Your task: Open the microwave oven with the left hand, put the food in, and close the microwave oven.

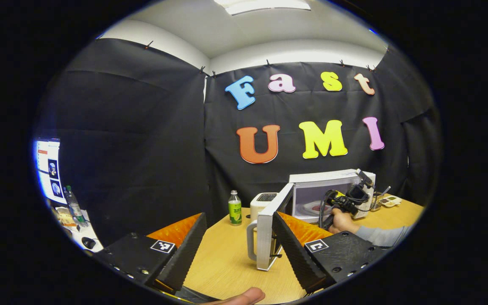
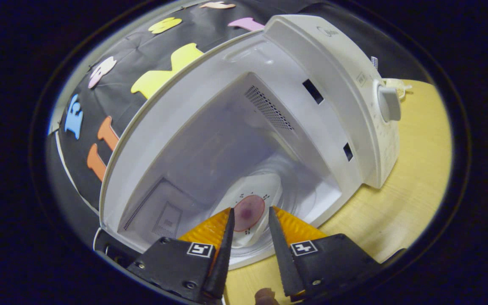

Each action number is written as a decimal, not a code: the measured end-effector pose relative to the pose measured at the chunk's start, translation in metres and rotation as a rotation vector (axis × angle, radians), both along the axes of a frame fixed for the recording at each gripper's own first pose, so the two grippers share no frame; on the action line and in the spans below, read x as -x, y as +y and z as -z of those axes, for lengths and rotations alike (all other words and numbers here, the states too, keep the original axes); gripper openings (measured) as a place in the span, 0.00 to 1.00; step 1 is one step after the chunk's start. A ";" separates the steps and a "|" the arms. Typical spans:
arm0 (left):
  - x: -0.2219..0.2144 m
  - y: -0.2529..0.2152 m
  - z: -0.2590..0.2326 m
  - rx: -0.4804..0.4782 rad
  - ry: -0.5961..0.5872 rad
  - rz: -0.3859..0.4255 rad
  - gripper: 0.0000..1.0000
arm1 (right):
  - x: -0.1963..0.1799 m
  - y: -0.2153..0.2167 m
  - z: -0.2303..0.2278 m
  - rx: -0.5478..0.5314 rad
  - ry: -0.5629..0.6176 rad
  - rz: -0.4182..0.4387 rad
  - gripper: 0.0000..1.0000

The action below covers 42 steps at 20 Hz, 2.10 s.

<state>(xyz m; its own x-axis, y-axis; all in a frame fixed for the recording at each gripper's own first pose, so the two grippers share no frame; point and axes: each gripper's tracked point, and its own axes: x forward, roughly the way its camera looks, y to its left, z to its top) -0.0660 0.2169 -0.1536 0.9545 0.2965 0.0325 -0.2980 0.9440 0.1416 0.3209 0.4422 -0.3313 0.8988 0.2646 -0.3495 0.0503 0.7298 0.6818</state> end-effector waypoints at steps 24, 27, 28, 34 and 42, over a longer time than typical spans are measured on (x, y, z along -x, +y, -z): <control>-0.056 0.088 0.065 0.090 0.060 -0.031 0.39 | 0.227 -0.253 -0.154 0.556 -0.424 -0.161 1.00; -0.079 0.102 0.067 0.065 0.044 -0.044 0.00 | 0.259 -0.298 -0.173 0.590 -0.441 -0.109 1.00; -0.086 0.102 0.075 0.089 0.065 -0.031 0.00 | 0.269 -0.309 -0.178 0.608 -0.444 -0.105 1.00; -0.118 0.070 0.098 0.132 0.102 0.117 0.00 | 0.312 -0.345 -0.191 0.610 -0.446 -0.118 1.00; -0.131 0.027 0.119 0.092 0.145 0.181 0.00 | 0.354 -0.375 -0.194 0.579 -0.455 -0.113 1.00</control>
<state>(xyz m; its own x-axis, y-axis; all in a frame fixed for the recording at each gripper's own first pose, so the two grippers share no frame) 0.0653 0.2439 -0.2722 0.9851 0.1157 -0.1276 -0.1058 0.9910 0.0818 -0.0327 0.0674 -0.1374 0.9663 0.2500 -0.0608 -0.2414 0.9627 0.1219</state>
